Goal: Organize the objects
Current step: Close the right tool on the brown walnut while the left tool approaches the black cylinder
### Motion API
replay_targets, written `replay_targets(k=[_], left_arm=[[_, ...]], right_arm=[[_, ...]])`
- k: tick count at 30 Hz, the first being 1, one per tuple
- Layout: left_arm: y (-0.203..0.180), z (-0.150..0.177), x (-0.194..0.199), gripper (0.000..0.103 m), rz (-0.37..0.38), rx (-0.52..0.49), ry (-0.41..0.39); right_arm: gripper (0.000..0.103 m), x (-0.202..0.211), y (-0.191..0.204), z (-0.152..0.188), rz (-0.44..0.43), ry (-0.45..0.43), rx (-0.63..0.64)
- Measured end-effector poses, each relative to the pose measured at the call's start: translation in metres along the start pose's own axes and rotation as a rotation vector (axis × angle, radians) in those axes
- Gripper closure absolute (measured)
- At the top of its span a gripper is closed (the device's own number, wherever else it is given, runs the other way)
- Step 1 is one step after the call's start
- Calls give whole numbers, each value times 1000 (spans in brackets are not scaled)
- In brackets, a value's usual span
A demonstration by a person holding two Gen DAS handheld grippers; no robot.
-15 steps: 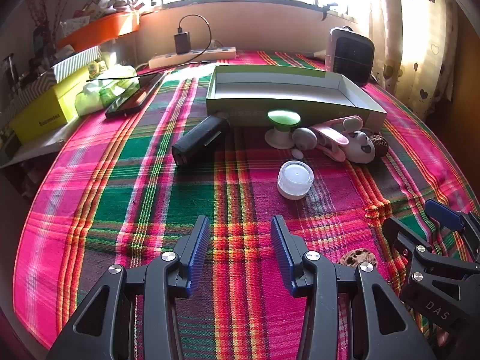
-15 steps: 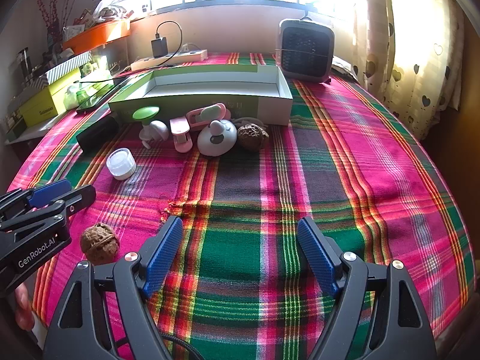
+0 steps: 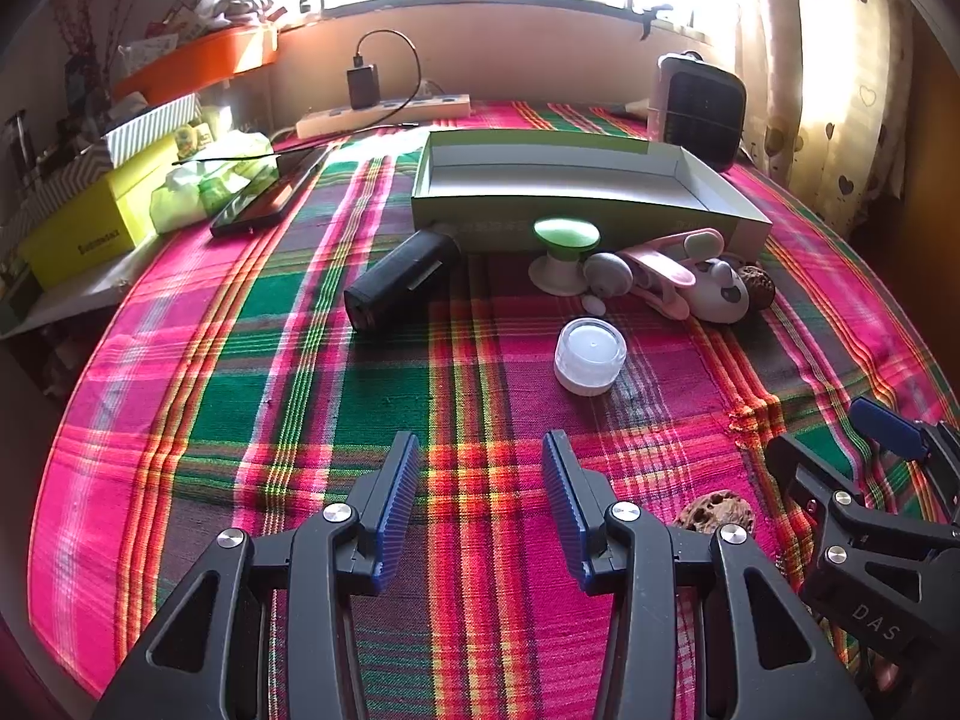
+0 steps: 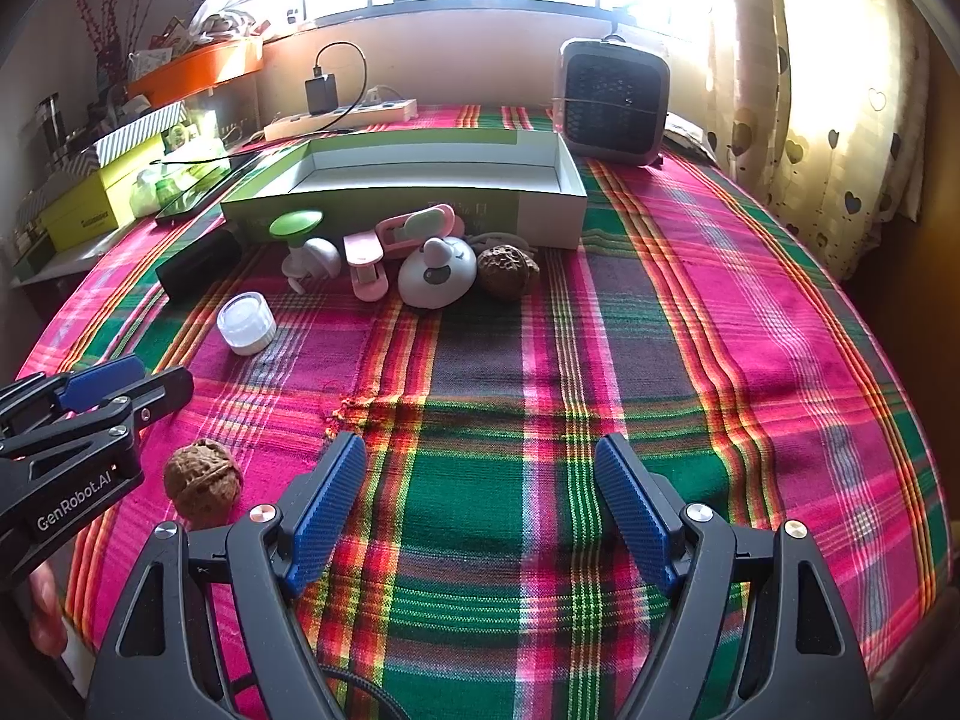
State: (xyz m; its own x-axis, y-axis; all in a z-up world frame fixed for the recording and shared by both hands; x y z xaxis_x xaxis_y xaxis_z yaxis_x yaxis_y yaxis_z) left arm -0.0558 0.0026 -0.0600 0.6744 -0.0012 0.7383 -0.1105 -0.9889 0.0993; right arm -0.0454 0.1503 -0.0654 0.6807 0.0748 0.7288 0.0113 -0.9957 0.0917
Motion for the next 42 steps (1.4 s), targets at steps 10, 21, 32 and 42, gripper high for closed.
replay_targets(k=[10, 21, 32, 42], left_arm=[[2, 3, 5, 62, 33, -21, 10], [31, 7, 11, 62, 43, 15, 12], [51, -5, 15, 62, 77, 24, -28], [46, -23, -3, 62, 114, -25, -33]], right_arm=[[24, 5, 2, 1, -57, 18, 15], [27, 30, 44, 6, -310, -30, 140], [43, 25, 79, 22, -375, 17, 234], [64, 20, 82, 25, -358, 33, 259]])
Point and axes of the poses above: each gripper's, at about its wrist camera, not at the fingertips, and x roughly against the way its jaws point, y to its left, z to its underside, the point moved 8 cm from there along -x, roughly the way its jaws point, and after that the axes turned 9 degrees about -x, right-handed, at the moved point
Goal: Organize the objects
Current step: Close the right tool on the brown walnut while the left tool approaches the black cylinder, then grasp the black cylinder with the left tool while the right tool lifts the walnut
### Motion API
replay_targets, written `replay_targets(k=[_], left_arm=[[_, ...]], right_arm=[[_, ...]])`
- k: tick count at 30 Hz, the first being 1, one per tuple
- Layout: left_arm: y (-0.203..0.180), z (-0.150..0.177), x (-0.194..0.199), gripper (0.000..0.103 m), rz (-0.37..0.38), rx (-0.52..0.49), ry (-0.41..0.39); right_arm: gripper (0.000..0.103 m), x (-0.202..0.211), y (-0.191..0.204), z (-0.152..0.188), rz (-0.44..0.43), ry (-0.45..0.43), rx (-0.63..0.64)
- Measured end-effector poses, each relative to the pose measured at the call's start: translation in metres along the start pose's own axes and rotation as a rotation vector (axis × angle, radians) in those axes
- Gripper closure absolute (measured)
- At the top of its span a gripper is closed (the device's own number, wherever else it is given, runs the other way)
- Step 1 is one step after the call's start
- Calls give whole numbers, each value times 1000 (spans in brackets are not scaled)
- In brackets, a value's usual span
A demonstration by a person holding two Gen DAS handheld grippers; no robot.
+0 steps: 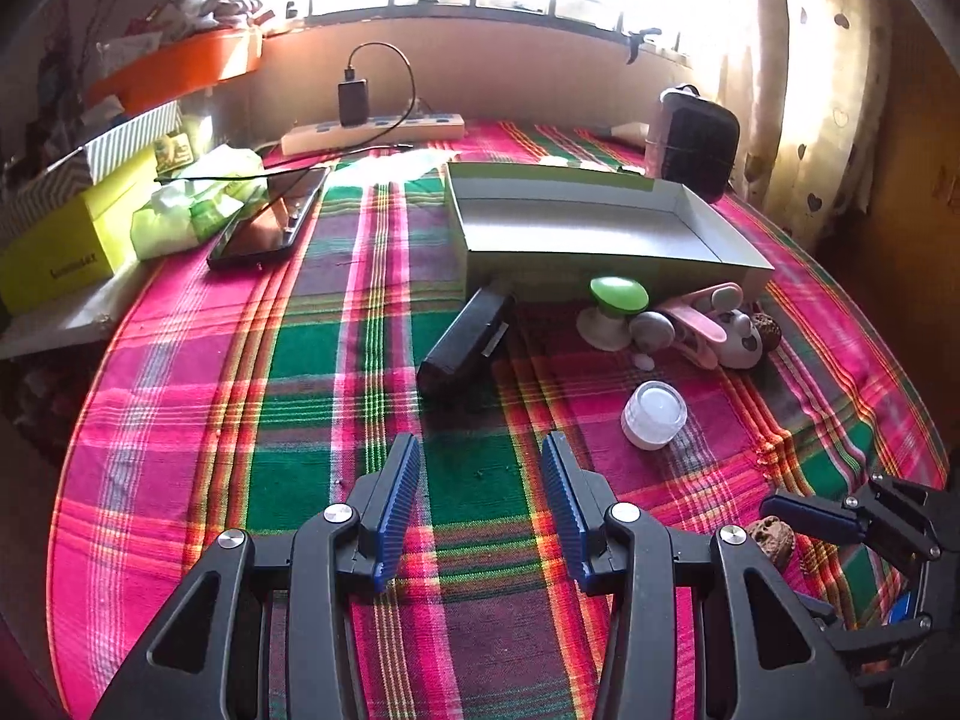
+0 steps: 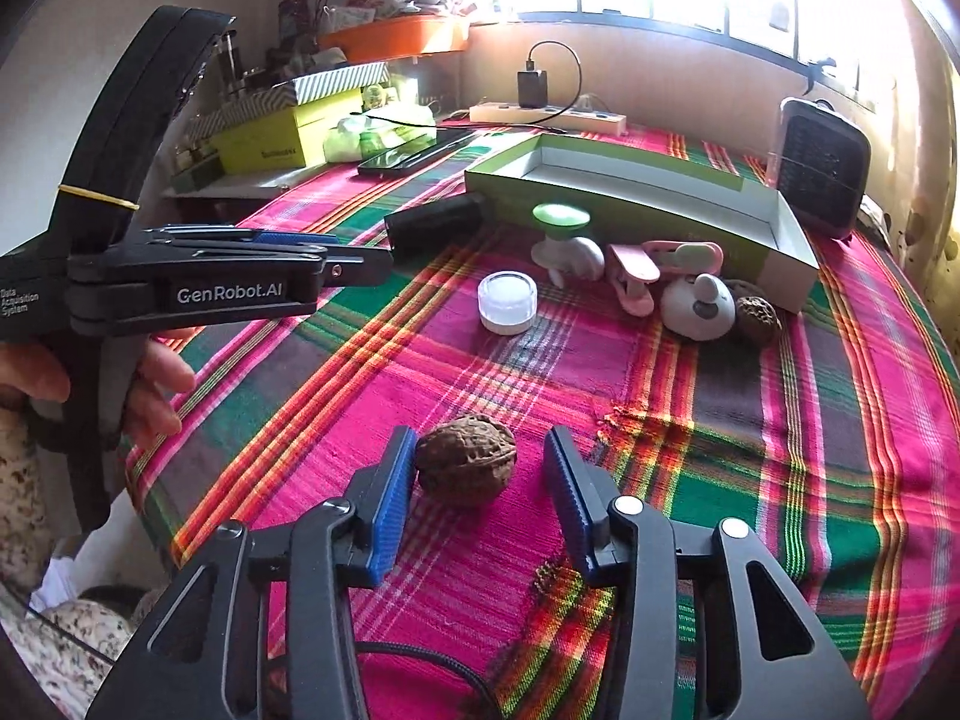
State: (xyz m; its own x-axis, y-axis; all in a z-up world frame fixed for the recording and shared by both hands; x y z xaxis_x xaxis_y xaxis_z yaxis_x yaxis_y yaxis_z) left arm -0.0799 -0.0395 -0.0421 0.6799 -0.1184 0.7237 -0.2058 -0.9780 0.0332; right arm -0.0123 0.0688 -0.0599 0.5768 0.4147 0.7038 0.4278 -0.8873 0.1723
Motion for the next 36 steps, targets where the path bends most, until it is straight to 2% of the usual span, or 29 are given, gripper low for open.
replay_targets(k=[1, 10, 30, 36], left_arm=[[2, -1, -3, 62, -3, 5, 5], [9, -18, -17, 62, -16, -18, 0], [10, -37, -55, 63, -12, -60, 69], [8, -38, -56, 73, -13, -71, 70]], right_arm=[[69, 0, 1, -1, 2, 0, 6], [69, -2, -3, -7, 13, -5, -14], [69, -12, -26, -34, 32, -25, -94], [69, -14, -26, -38, 26, -27, -94]])
Point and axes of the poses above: each gripper's, at about its wrist camera, not at the fingertips, and x roughly against the way its jaws point, y to its left, z to its underside, the point moved 8 cm from there along -x, roughly the way its jaws point, and after that the axes turned 9 degrees about -x, right-handed, at the moved point
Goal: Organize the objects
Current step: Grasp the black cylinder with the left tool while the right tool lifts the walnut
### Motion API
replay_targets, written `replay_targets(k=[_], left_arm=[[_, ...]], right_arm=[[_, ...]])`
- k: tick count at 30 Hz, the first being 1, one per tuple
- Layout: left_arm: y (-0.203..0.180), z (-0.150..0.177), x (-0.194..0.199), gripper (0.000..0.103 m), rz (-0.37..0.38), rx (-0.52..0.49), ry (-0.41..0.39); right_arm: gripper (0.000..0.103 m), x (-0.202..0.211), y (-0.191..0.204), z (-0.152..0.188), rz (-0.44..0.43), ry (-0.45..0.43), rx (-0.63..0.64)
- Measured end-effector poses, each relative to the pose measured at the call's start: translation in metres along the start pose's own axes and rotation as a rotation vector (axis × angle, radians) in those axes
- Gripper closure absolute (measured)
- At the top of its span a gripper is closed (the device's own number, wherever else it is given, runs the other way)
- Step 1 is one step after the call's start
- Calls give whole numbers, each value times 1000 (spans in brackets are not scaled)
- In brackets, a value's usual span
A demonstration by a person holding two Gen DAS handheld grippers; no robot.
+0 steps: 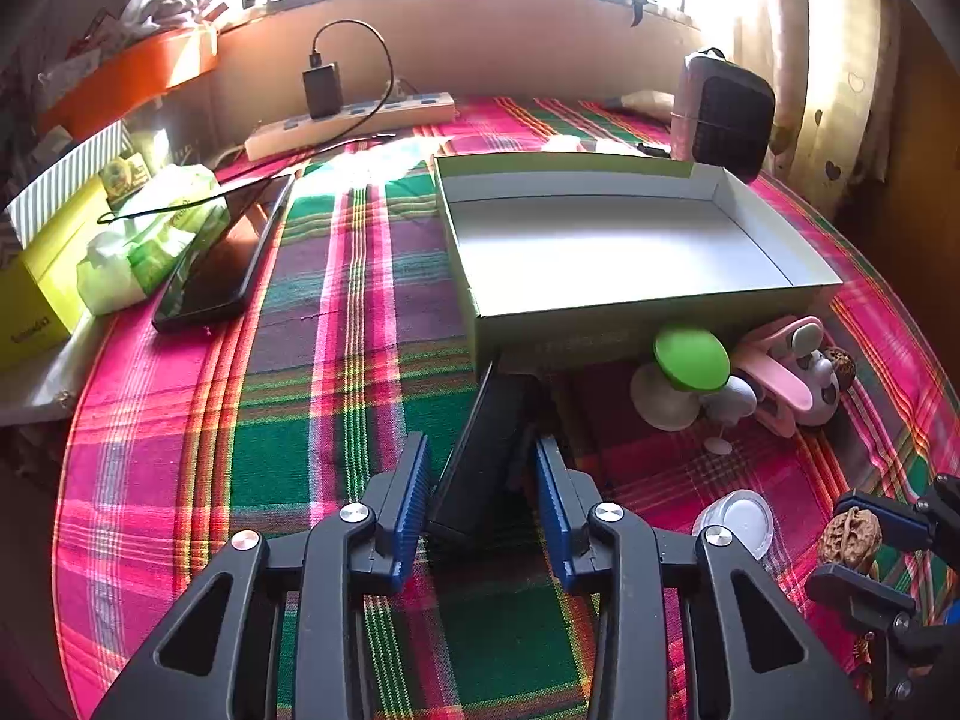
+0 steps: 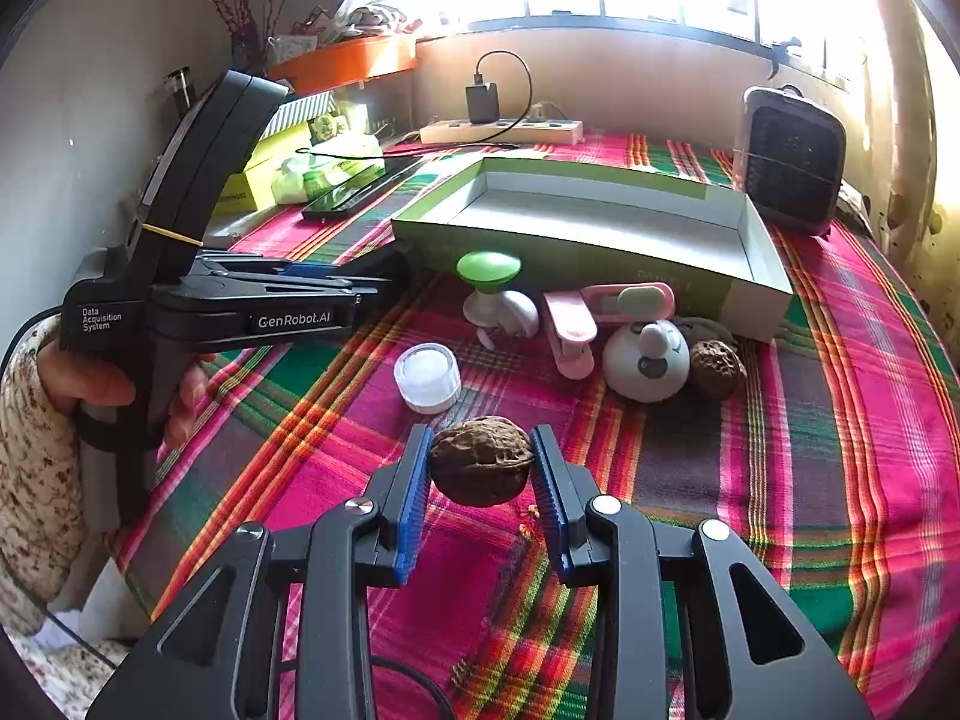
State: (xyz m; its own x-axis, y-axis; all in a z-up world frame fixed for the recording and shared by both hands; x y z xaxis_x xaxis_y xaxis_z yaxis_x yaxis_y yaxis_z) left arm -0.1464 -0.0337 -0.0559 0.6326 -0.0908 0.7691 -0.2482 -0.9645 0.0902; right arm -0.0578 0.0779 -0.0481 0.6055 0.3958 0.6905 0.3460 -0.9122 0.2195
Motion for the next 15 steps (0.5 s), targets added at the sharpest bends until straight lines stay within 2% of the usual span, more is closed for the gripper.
replay_targets(k=[3, 15], left_arm=[[0, 0, 0, 81, -4, -3, 4], [-3, 2, 8, 82, 8, 10, 15]], right_arm=[[69, -1, -1, -2, -4, -3, -4], [69, -1, -5, -13, -6, -17, -7]])
Point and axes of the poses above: each gripper's, at about its wrist camera, not at the fingertips, and x roughly against the way its jaws point, y to its left, z to its underside, the point moved 8 cm from there along -x, roughly the way its jaws point, and after that the axes turned 9 degrees about -x, right-handed, at the moved point
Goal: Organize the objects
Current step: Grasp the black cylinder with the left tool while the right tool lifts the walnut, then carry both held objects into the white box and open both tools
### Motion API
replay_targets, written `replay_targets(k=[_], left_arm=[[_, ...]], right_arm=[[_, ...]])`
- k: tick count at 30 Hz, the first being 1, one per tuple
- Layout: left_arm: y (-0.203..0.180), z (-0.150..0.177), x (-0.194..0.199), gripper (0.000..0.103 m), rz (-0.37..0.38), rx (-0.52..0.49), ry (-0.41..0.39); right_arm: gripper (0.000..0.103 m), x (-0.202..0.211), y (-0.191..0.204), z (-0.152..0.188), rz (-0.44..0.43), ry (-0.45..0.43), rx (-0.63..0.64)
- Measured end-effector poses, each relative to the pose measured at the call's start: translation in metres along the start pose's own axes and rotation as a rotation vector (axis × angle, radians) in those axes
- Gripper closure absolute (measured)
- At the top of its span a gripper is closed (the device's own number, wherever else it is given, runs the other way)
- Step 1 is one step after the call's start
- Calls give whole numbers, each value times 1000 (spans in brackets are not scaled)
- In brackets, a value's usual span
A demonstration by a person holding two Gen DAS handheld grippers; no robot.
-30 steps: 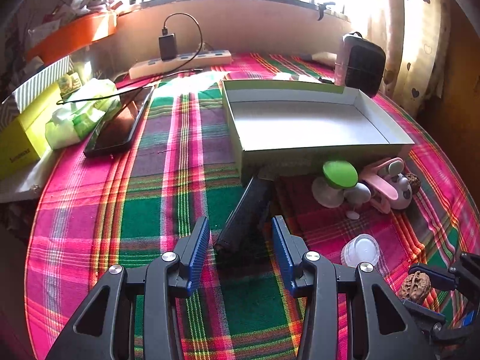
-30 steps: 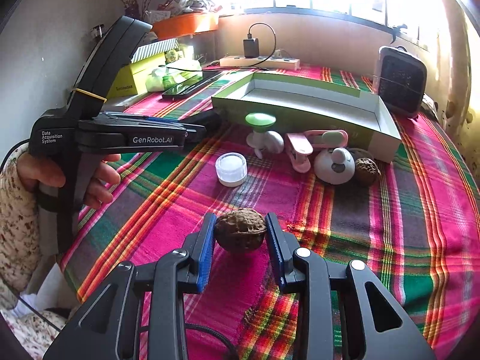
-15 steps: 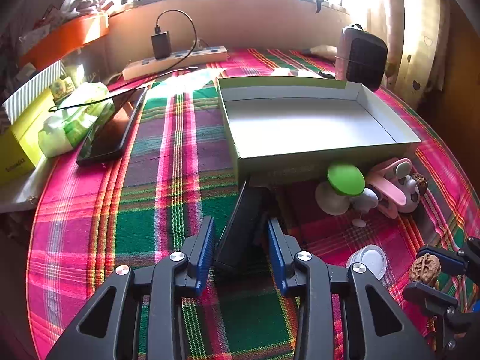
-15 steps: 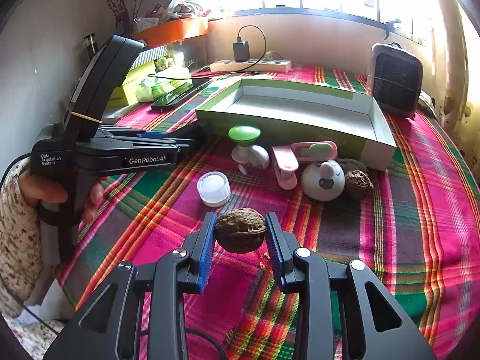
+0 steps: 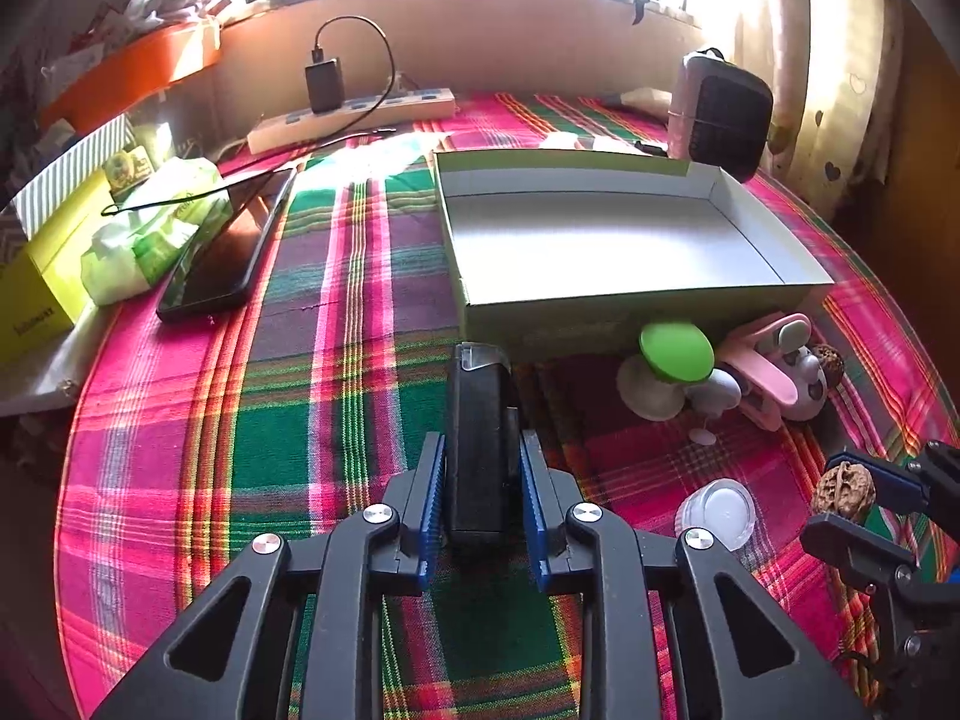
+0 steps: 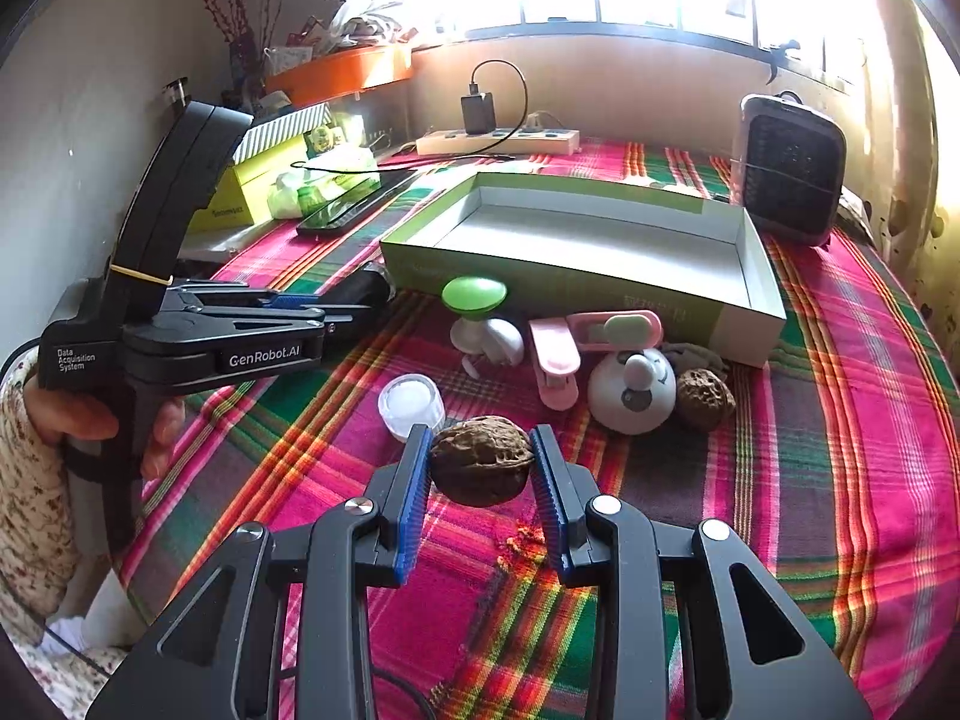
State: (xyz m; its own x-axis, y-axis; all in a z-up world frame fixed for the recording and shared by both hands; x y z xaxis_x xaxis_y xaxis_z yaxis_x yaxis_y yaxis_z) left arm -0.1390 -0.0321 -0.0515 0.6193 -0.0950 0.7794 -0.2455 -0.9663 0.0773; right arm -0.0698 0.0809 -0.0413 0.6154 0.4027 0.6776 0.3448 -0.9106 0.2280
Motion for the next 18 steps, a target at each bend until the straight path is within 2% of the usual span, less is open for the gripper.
replay_targets(k=[18], left_arm=[[-10, -34, 23, 82, 31, -7, -56]], right_arm=[[69, -1, -5, -43, 1, -35, 4]])
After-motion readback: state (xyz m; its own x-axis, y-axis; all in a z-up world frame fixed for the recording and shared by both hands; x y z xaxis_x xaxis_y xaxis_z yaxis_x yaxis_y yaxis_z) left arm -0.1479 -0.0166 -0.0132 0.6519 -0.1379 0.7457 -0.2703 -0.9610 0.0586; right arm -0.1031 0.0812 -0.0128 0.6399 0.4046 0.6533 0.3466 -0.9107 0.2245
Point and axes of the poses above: each gripper's, at about its wrist camera, not at the fingertips, and x roughly against the way its jaws point, y to its left, z to its underside, the point moved 8 cm from there along -x, roughly the way its jaws point, and after that the axes turned 9 degrees about -x, right-handed, at the moved point
